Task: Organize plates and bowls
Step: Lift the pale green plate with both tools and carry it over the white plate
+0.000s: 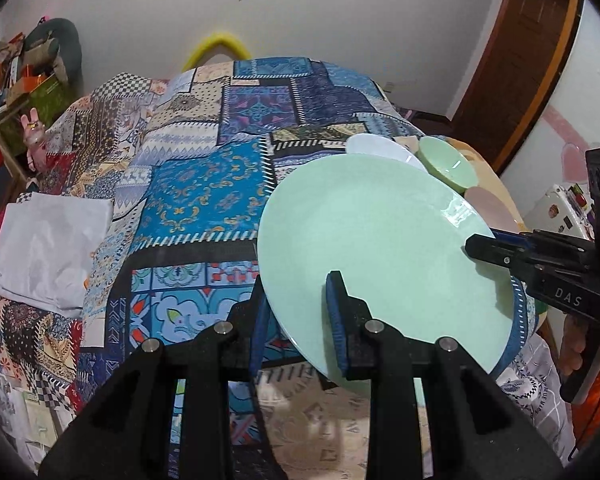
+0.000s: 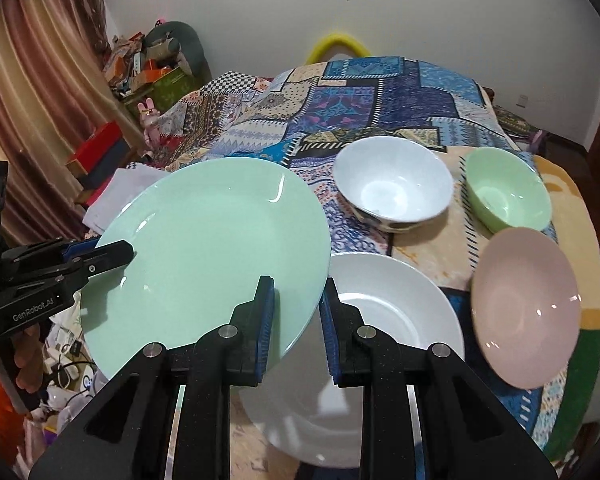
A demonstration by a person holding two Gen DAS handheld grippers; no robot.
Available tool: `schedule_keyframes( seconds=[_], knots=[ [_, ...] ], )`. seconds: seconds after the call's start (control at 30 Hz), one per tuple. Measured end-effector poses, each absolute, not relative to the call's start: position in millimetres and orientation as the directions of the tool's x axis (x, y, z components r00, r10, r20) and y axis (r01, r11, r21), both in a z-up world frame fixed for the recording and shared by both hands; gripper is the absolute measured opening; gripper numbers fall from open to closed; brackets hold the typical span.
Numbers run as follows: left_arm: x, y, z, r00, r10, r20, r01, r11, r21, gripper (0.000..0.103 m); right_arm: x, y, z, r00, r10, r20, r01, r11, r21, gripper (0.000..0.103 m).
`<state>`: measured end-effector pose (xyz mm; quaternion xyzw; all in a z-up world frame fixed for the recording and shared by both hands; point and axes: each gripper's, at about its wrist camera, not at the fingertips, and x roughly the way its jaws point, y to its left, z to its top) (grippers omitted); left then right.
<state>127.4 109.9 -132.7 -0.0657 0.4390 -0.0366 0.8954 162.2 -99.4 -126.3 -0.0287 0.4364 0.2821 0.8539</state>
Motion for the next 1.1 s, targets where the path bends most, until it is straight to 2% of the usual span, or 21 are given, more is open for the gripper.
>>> schedule_keyframes(
  seconds=[0.5, 1.1],
  knots=[
    [139.1, 59.9, -138.8, 0.584, -0.172, -0.793, 0.069, 0.984, -0.163, 0.028, 153.3, -153.7, -131.8, 0.476, 0.438, -0.762, -0.447, 0.867, 0.219, 0.021],
    [162.5, 27.5, -187.5, 0.486, -0.199, -0.851, 0.103, 0.980, -0.170, 0.028, 153.7, -183.7, -171.9, 0.418, 0.416, -0.808, -0.373, 0.889, 0.265, 0.021]
  ],
)
